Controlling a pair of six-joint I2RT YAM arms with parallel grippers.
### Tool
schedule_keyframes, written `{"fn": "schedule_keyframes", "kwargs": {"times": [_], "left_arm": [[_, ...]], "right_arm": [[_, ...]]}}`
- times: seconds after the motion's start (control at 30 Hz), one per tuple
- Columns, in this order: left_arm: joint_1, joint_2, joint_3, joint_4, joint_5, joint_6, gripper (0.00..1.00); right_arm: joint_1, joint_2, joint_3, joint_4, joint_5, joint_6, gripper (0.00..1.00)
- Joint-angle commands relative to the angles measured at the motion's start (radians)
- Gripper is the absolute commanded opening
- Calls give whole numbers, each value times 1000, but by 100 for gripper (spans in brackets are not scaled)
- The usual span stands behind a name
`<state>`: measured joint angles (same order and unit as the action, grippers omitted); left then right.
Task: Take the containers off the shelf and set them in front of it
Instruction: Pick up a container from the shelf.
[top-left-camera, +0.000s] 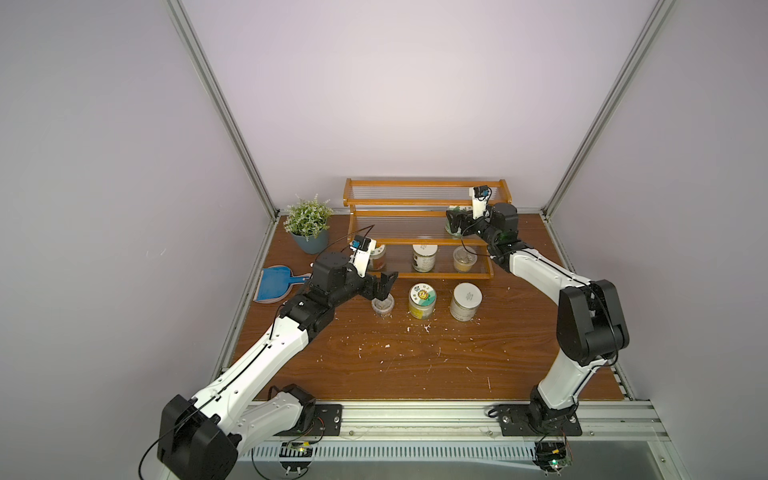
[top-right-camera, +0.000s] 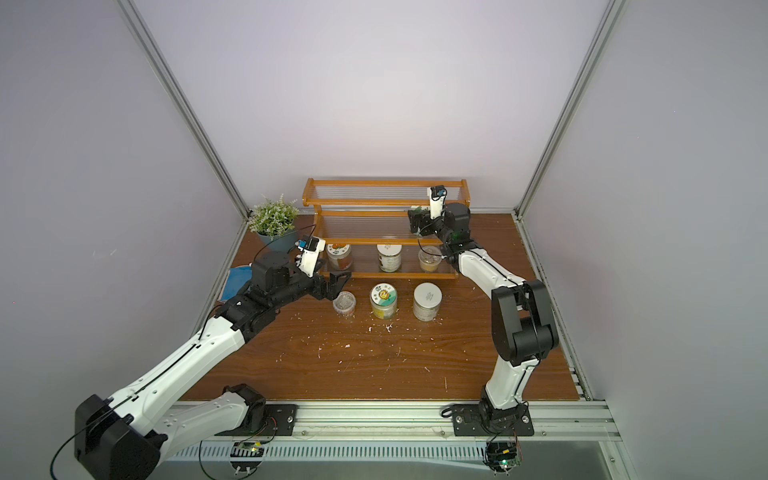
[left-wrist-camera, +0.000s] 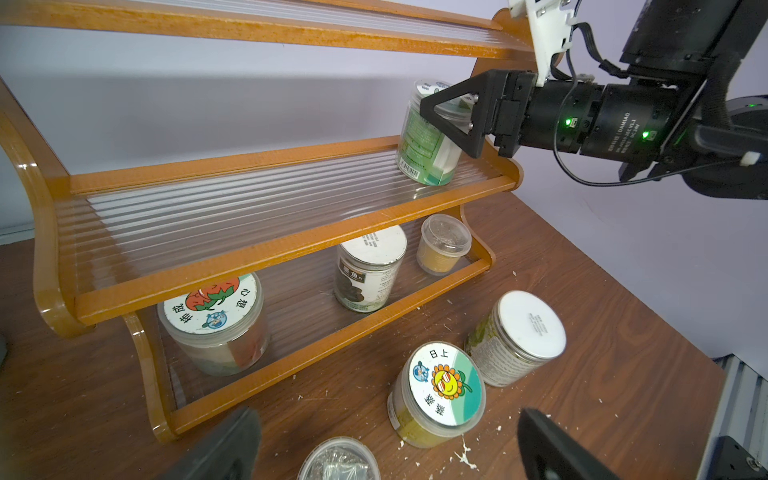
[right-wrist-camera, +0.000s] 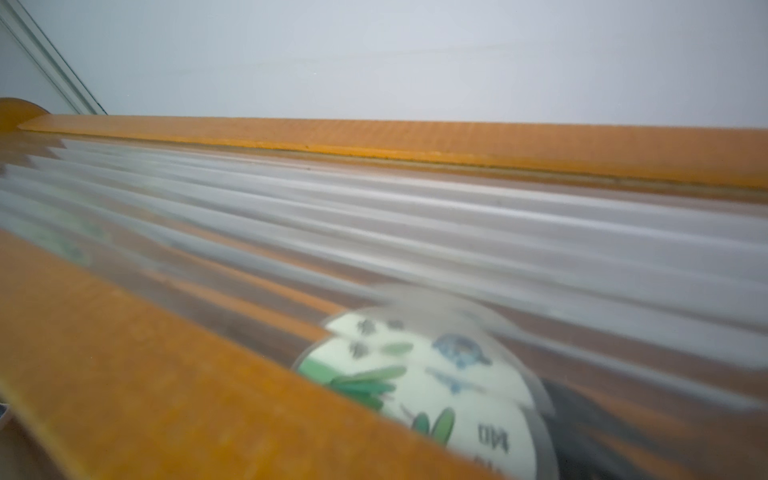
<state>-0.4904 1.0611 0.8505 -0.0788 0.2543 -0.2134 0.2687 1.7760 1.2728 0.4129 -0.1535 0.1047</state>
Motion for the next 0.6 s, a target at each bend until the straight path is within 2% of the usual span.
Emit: {"fn": "schedule_keyframes", "kwargs": {"times": [0.0, 0.37, 0.57], "left_arm": [[9, -8, -5, 13, 15, 3, 100], [9, 7, -1, 11, 21, 8, 100], [11, 5, -1, 11, 19, 10, 100]], "right_arm": [[10, 0, 51, 8, 11, -30, 96], [15, -25, 46, -11, -18, -57, 84], [17, -88, 6, 4, -35, -62, 81]]}}
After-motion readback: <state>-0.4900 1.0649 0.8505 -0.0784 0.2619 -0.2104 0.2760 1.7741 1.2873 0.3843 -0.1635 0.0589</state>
